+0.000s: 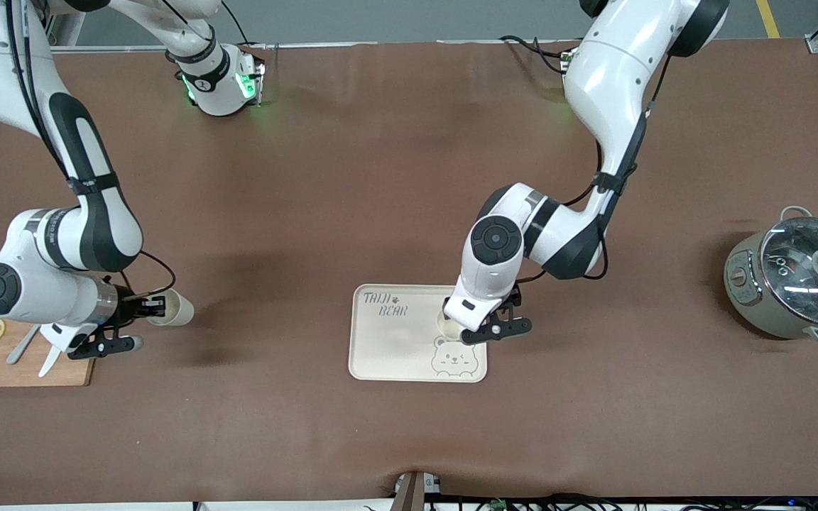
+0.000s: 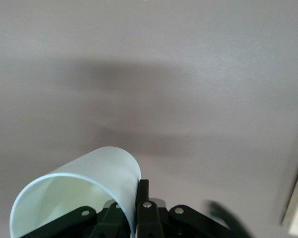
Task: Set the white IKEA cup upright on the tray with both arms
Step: 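Withdraw the left gripper while the right gripper carries its cup toward the tray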
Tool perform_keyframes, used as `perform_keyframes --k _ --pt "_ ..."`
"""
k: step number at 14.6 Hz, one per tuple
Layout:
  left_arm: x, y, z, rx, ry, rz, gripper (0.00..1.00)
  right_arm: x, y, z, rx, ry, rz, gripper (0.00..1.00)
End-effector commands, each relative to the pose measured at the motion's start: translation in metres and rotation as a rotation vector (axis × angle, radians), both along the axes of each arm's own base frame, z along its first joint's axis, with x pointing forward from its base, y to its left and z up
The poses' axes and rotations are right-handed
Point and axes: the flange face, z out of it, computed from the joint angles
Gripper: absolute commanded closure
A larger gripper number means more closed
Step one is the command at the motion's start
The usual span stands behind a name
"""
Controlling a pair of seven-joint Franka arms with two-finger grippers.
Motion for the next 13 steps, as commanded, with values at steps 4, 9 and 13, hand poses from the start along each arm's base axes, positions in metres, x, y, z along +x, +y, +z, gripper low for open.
perform_keyframes --k 4,9,13 --pt "-0.001 0.04 0.108 0.046 0.008 -0.002 0.0 0.006 0.138 0.083 0.002 0.005 -0.227 1.0" --pt "0.02 0.156 0.203 0.008 -0.005 -0.067 0.0 -0.014 0.253 0.101 -0.016 -0.021 -0.401 1.0" --pt "0.026 0.241 0.233 0.032 0.035 -0.132 0.0 -0.02 0.314 0.081 0.024 -0.08 -0.49 1.0"
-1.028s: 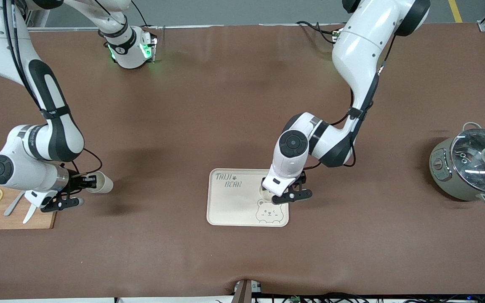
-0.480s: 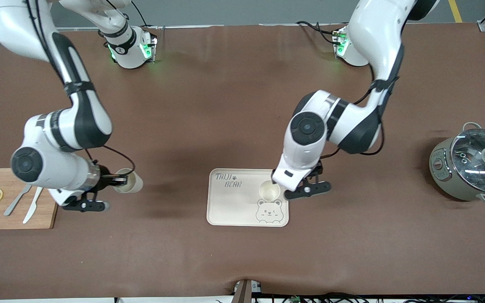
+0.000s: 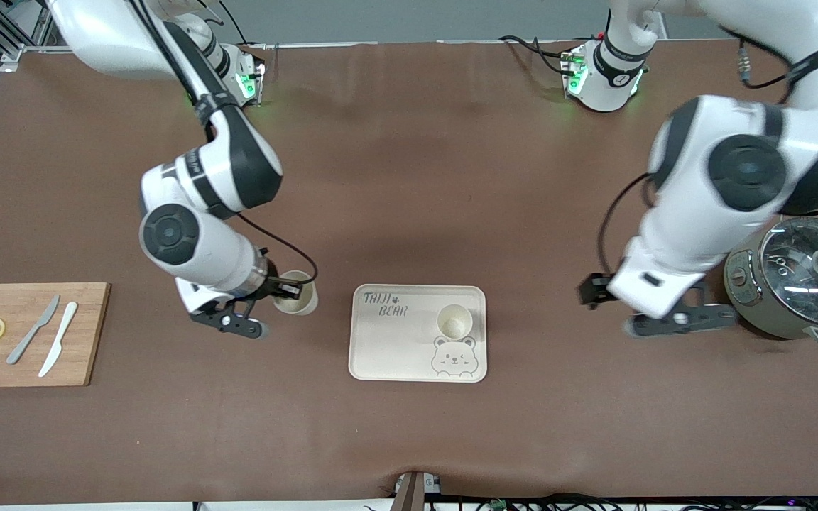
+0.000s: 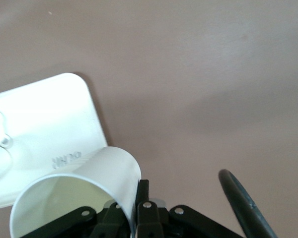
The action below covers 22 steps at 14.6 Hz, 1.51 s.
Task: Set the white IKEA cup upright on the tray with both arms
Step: 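Withdraw the left gripper while the right gripper carries its cup toward the tray, then lower the cup beside the first cup and open the right gripper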
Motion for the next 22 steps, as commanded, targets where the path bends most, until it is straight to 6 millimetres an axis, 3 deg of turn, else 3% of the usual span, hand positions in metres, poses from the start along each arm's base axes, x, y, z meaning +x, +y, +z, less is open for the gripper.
perform_keyframes --k 1,5,8,14,18,22 --pt "-0.008 0.034 0.009 -0.002 0.039 -0.029 0.0 0.005 0.03 -0.019 0.026 -0.032 -0.069 1.0" --pt "-0.008 0.087 0.026 -0.003 0.031 -0.043 0.0 0.01 0.069 -0.035 0.048 -0.048 -0.126 1.0" --pt "-0.011 0.101 0.041 -0.024 0.013 -0.025 0.0 0.008 0.095 -0.053 0.069 -0.074 -0.153 1.0" --pt "-0.047 0.112 0.084 -0.062 0.06 -0.092 0.0 0.002 0.122 -0.106 0.088 -0.108 -0.146 1.0" --pt "-0.088 0.108 0.116 -0.061 0.03 -0.108 0.0 -0.003 0.132 -0.125 0.084 -0.116 -0.142 1.0" --pt "-0.12 0.113 0.124 -0.049 0.056 -0.188 0.0 -0.011 0.143 -0.145 0.034 -0.145 -0.13 1.0"
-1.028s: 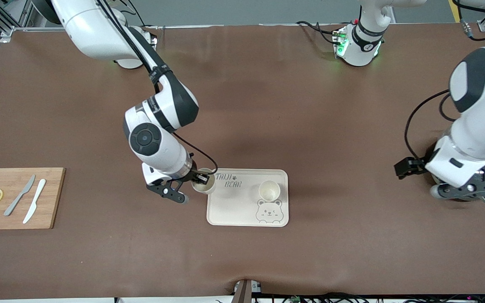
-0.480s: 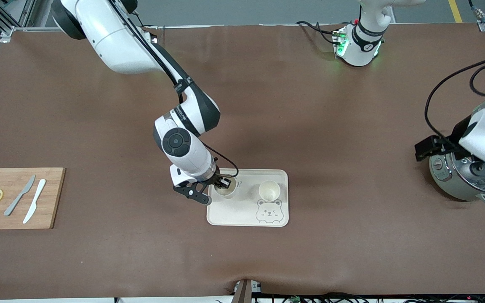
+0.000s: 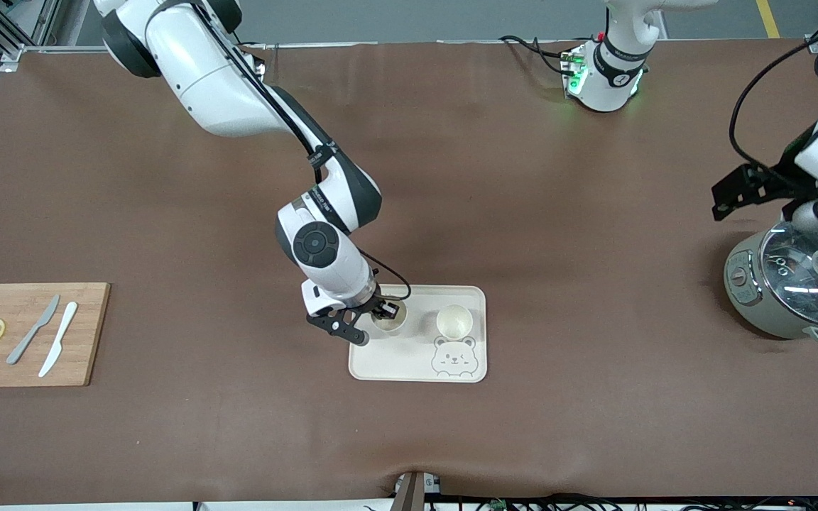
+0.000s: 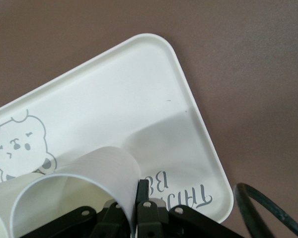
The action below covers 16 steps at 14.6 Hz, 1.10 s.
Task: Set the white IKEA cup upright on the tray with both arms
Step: 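Lower the cup beside the first cup and open the right gripper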
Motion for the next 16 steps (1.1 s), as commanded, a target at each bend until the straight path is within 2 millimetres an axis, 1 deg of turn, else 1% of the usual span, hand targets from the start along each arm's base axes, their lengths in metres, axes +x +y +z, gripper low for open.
perform_keyframes --k 1,4,8,9,11,15,16 --pt "-0.026 0.007 -0.004 -0.006 0.055 -0.084 0.0 -0.002 0.013 -0.01 -0.039 -0.035 -0.011 1.0" --pt "-0.032 0.007 -0.008 -0.001 0.113 -0.146 0.0 -0.003 0.014 -0.014 -0.043 -0.04 -0.007 1.0" --pt "-0.034 0.005 -0.016 -0.006 0.143 -0.161 0.0 -0.005 0.016 -0.02 -0.053 -0.048 0.004 1.0" --pt "-0.036 0.005 -0.016 -0.016 0.145 -0.161 0.0 -0.006 0.017 -0.024 -0.056 -0.048 0.008 1.0" --pt "-0.039 0.004 -0.015 -0.031 0.146 -0.161 0.0 -0.007 0.019 -0.025 -0.055 -0.056 0.007 1.0" --pt "-0.044 0.01 -0.012 -0.043 0.14 -0.149 0.0 -0.008 0.018 -0.033 -0.074 -0.059 0.003 1.0" --pt "-0.043 0.011 -0.012 -0.043 0.139 -0.144 0.0 -0.008 0.018 -0.032 -0.072 -0.062 0.003 0.97"
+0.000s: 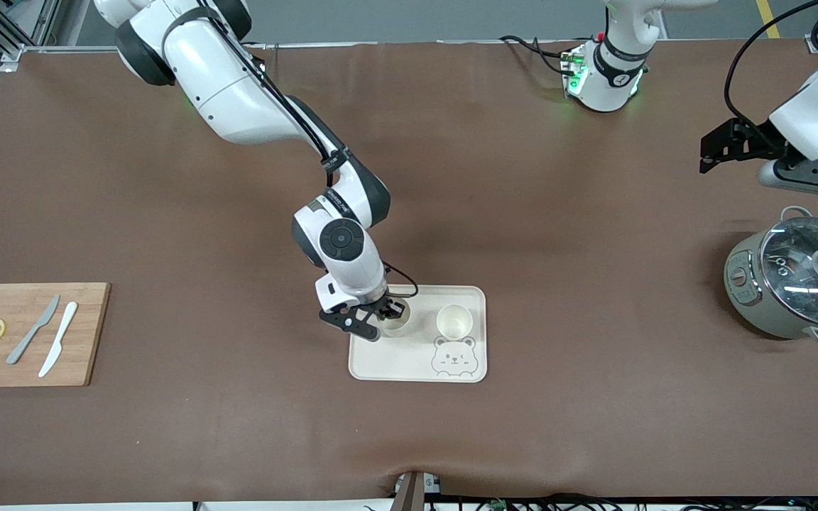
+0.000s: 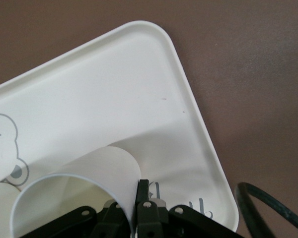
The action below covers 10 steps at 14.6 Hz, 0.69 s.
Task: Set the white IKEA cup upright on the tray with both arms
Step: 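Lower the cup beside the first cup and open the right gripper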
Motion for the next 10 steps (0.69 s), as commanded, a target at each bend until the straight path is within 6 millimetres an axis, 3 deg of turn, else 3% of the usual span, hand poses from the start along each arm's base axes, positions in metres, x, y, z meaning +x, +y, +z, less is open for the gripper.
perform_keyframes --k 1,2,3,8,10 --pt "-0.011 0.005 0.006 -0.026 -0.007 -0.004 0.0 0.003 0.004 -0.002 -0.008 -0.022 -0.014 0.69" --pt "-0.01 0.005 0.008 -0.027 -0.015 -0.004 0.0 0.004 0.002 -0.002 -0.008 -0.022 -0.016 0.29" --pt "-0.01 0.006 0.01 -0.028 -0.027 -0.001 0.0 0.006 0.001 0.0 -0.006 -0.024 -0.019 0.0" --pt "-0.005 0.012 0.014 -0.027 -0.069 0.022 0.0 0.008 -0.002 0.003 -0.004 -0.025 -0.022 0.0" --pt "-0.004 0.014 0.013 -0.02 -0.076 0.029 0.0 0.009 -0.001 0.017 0.0 -0.029 -0.02 0.0"
